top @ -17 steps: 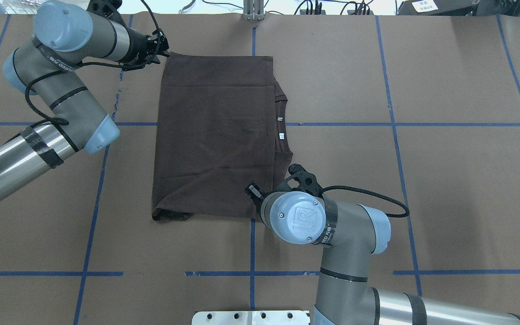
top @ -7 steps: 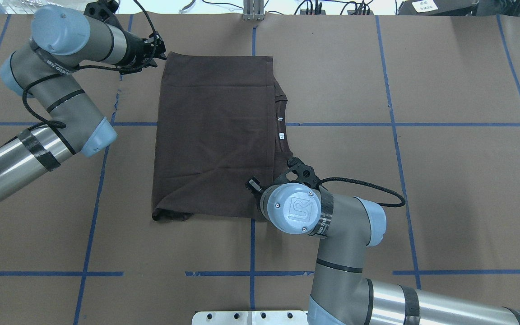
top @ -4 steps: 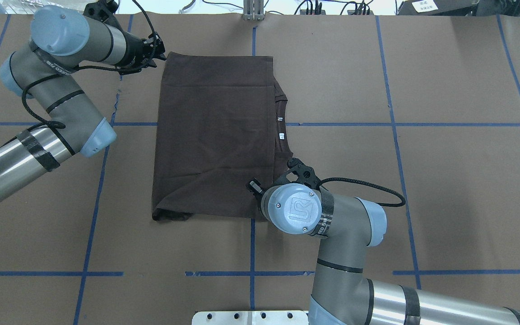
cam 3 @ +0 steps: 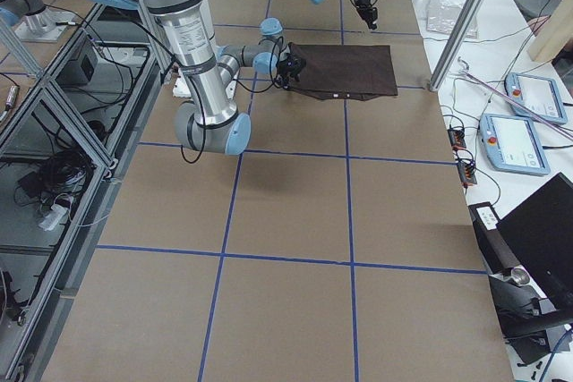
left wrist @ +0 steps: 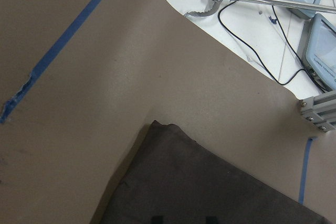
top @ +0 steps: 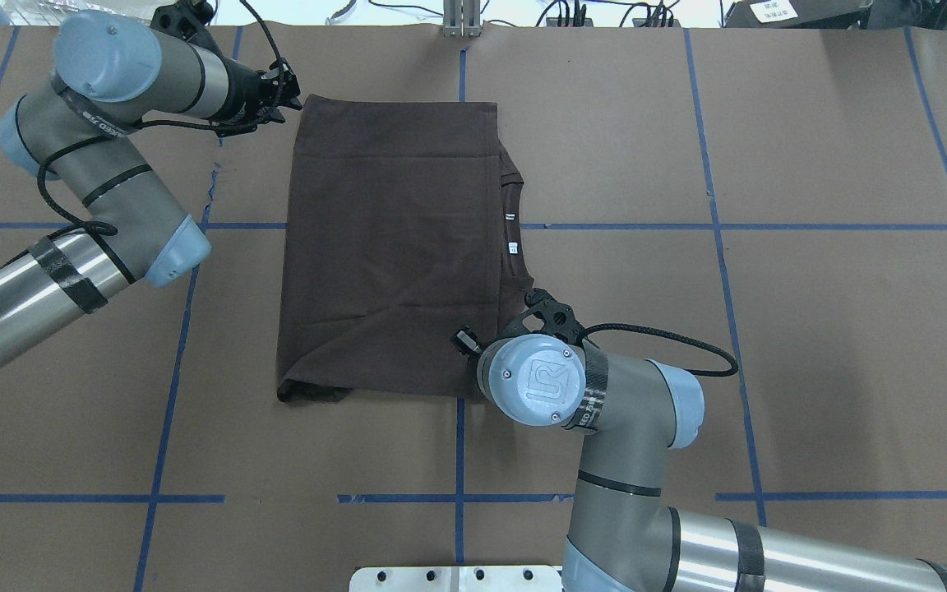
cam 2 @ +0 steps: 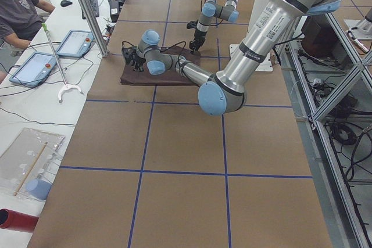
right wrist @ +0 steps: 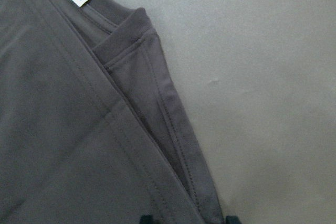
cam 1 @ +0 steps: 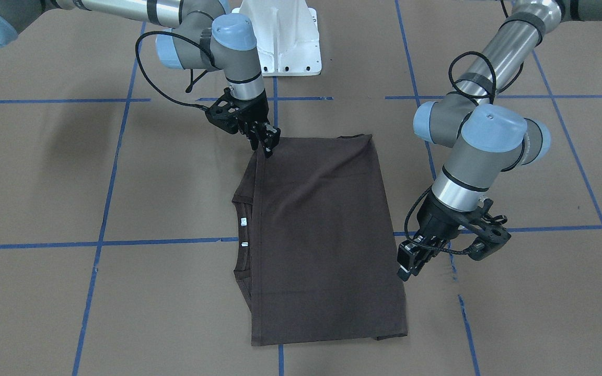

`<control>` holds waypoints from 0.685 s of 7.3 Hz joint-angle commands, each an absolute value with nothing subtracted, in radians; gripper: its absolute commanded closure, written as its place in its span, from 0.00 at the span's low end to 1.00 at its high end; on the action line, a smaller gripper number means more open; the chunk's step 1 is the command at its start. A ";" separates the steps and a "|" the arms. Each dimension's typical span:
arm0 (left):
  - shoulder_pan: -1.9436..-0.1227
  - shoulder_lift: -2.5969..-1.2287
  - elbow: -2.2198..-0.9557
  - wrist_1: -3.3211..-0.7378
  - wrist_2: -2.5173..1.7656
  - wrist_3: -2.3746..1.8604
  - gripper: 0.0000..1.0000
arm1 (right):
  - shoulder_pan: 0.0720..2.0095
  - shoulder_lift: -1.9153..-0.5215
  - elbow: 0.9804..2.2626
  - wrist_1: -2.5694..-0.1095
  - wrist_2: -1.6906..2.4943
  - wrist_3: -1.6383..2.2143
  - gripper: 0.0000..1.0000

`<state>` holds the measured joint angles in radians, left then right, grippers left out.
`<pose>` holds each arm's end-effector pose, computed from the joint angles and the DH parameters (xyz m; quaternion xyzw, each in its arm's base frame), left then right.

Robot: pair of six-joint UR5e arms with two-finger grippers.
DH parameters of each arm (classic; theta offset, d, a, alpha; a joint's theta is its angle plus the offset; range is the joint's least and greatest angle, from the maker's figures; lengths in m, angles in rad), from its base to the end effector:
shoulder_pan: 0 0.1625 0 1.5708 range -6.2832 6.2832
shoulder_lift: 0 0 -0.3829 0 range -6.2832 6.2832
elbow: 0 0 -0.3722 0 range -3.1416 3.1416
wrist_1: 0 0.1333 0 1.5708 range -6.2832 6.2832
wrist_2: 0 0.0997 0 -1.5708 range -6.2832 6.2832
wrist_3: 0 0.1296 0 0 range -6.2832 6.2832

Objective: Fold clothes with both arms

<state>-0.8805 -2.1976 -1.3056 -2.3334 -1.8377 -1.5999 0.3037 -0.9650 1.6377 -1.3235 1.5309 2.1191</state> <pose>0.3875 -0.6249 0.3050 0.1156 0.5276 -0.3047 0.7845 -0.6004 -0.3333 0.2445 -0.0364 -0.4427 0.3783 0.8121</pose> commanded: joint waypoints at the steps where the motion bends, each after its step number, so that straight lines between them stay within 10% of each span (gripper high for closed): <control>1: -0.882 -2.177 -1.339 -2.333 -1.838 -1.600 0.64 | 0.304 -0.965 1.635 -1.321 1.532 2.121 1.00; 5: -0.877 -2.145 -1.400 -2.333 -1.841 -1.650 0.65 | 0.313 -1.033 1.736 -1.322 1.600 2.120 1.00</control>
<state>-0.8802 -2.1646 -1.3611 -2.3332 -1.8385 -1.6209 0.3110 -0.9917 1.6859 -1.3220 1.5866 2.1190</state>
